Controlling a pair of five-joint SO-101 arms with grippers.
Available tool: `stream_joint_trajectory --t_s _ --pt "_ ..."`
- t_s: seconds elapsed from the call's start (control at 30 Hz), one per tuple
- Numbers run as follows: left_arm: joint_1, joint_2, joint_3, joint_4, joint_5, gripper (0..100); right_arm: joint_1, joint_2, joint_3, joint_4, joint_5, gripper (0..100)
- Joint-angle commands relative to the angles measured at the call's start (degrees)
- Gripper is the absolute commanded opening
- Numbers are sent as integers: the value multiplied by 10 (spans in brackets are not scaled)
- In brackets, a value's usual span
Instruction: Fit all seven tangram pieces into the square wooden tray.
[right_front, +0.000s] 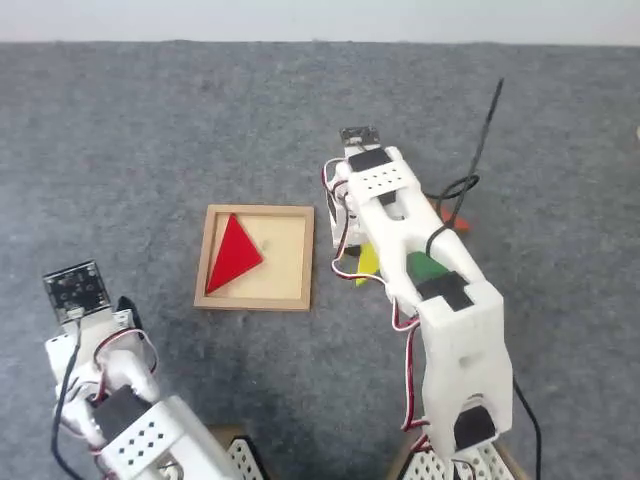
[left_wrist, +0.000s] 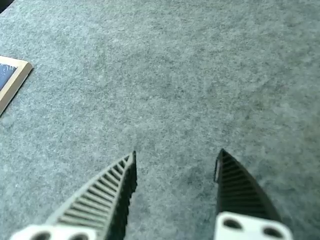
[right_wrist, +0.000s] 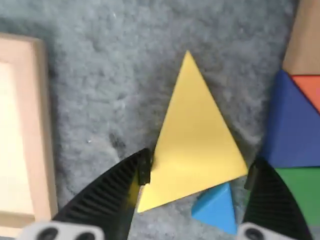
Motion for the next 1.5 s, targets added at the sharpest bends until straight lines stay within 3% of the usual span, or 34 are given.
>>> stream_joint_trajectory --t_s 0.0,0.3,0.5,1.2,1.47 --pt "2 -6 -6 4 5 245 3 31 -47 6 8 310" --pt "2 -6 -6 4 5 245 -11 73 -110 55 6 303" --pt "2 -6 -6 4 5 245 -9 73 -113 53 7 104" --pt "2 -6 -6 4 5 245 10 64 -188 117 6 102" --pt "2 -6 -6 4 5 245 7 -46 -166 184 11 143"
